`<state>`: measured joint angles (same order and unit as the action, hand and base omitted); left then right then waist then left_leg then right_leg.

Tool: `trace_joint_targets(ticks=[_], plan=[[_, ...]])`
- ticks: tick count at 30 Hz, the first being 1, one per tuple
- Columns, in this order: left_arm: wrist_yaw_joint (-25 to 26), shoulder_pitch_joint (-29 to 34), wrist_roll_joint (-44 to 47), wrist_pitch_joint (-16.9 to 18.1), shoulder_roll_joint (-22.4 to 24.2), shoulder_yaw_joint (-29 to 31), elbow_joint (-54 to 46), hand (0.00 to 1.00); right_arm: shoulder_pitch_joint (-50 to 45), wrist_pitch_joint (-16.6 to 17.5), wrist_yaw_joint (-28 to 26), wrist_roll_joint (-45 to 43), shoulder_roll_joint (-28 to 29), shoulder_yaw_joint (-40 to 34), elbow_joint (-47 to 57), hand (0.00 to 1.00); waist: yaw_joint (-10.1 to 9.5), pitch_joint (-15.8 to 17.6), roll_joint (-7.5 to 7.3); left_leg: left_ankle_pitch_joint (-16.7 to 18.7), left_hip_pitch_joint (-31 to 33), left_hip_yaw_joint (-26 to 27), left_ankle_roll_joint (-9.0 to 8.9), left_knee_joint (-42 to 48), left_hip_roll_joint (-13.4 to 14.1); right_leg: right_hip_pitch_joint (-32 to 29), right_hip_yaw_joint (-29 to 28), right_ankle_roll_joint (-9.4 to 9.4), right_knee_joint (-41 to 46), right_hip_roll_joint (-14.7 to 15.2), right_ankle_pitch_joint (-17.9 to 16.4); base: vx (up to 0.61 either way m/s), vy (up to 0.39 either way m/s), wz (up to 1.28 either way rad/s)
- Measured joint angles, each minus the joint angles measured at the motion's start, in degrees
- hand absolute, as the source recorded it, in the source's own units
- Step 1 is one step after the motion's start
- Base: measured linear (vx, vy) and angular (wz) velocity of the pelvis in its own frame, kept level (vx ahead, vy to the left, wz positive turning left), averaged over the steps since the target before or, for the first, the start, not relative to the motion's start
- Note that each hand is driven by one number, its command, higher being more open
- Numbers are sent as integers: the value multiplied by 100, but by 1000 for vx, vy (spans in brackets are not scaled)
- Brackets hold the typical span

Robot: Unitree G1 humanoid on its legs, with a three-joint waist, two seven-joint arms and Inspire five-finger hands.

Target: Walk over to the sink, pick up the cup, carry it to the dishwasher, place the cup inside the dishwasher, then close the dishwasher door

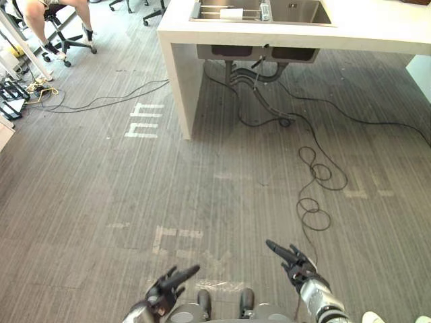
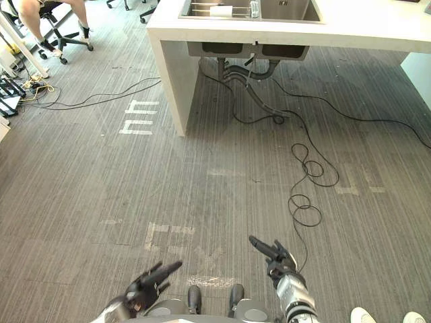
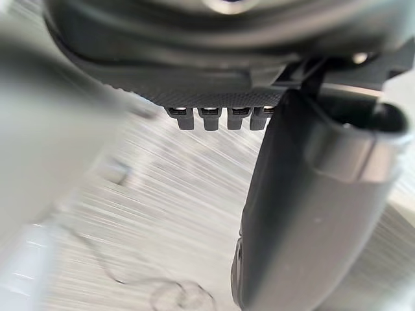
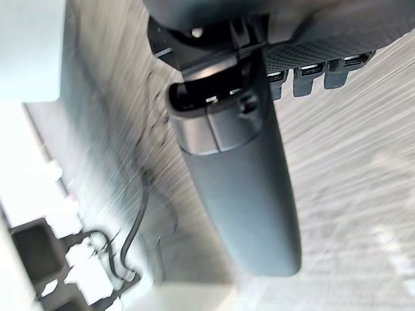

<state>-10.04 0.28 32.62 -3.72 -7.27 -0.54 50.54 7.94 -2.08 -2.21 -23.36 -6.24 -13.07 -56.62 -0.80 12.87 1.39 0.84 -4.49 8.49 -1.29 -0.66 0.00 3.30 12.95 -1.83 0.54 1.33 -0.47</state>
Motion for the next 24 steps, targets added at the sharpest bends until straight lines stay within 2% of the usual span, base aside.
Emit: trace_joint_targets(ticks=[2,5,9,12,15,18,24], plan=[[261,-352,-355,208,181,-23,-190,100,88,-2,-97,-1,50,23,-7,100,3,54,26,2,-28,2,-4,-14,-8,26,1,-1,5,11,-1,0,0,0],[333,-490,-469,300,162,-136,-397,100,29,-47,-281,-26,8,108,-37,100,22,131,42,12,-71,5,-33,-14,-8,64,5,-8,10,17,-6,1,2,-1],[343,-379,-504,280,140,-223,-398,100,-73,-221,-376,-24,-125,113,-28,100,28,131,42,43,-111,7,-80,-10,-2,78,39,-68,77,28,-52,0,0,0],[632,-186,-567,289,141,-232,-394,100,-202,-213,-429,-19,-178,116,131,100,26,131,40,61,-123,15,-107,25,-7,82,86,-81,172,63,-104,-1,8,8],[1110,-65,-964,522,115,-215,-395,100,-312,-21,-419,-12,-177,154,206,100,7,131,36,62,-123,37,-105,35,-9,77,133,-46,239,84,-134,-24,1,8],[1737,43,-1844,861,60,-197,-403,100,-464,204,-390,54,-161,234,381,100,-3,128,31,64,-121,134,-95,71,-9,67,129,-14,272,96,-153,-48,-5,-4],[1879,225,-2479,981,39,-202,-761,100,-713,402,-348,50,-160,235,397,100,-5,119,18,81,-149,245,22,99,0,43,84,25,367,100,-177,-38,-2,-7]])
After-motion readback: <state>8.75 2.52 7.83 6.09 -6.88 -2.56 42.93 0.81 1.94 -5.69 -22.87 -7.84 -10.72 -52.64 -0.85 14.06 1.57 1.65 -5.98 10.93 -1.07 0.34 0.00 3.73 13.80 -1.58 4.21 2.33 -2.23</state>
